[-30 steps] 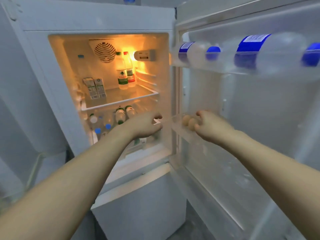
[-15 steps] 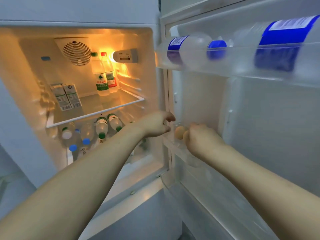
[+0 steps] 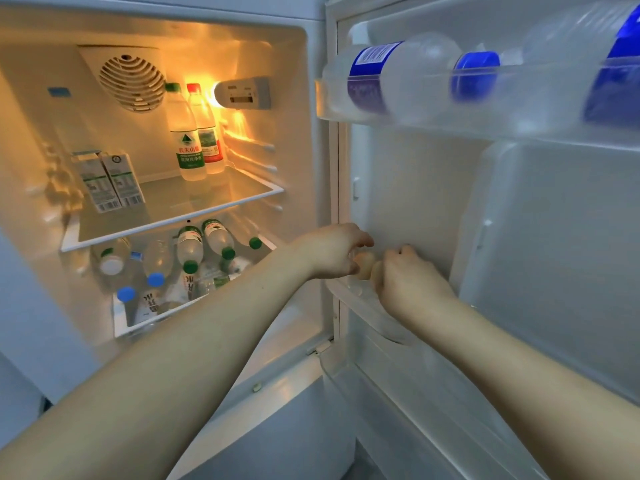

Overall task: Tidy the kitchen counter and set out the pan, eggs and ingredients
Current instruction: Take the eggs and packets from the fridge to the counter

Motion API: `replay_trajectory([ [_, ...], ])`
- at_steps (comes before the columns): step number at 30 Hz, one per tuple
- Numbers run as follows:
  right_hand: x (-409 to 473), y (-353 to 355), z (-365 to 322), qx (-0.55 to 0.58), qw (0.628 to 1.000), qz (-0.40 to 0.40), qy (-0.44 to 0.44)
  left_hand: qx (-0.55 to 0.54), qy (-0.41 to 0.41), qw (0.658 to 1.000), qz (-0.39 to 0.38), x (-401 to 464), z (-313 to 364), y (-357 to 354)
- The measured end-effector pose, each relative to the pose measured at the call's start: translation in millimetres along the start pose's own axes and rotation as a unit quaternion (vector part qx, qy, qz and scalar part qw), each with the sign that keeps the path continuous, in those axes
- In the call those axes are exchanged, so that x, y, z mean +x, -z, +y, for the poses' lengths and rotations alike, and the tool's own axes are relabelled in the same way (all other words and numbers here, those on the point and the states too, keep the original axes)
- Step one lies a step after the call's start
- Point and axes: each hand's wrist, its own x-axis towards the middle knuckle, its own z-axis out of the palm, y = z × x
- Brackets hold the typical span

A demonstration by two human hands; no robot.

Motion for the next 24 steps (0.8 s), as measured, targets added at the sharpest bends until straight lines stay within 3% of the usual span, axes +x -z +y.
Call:
replay_trajectory([
  [24,0.5,-4.3,1.0,0.009,1.0,0.009,0.003,-0.001,-0.012,1.0,-0.007,5.4,-5.1,-8.9],
])
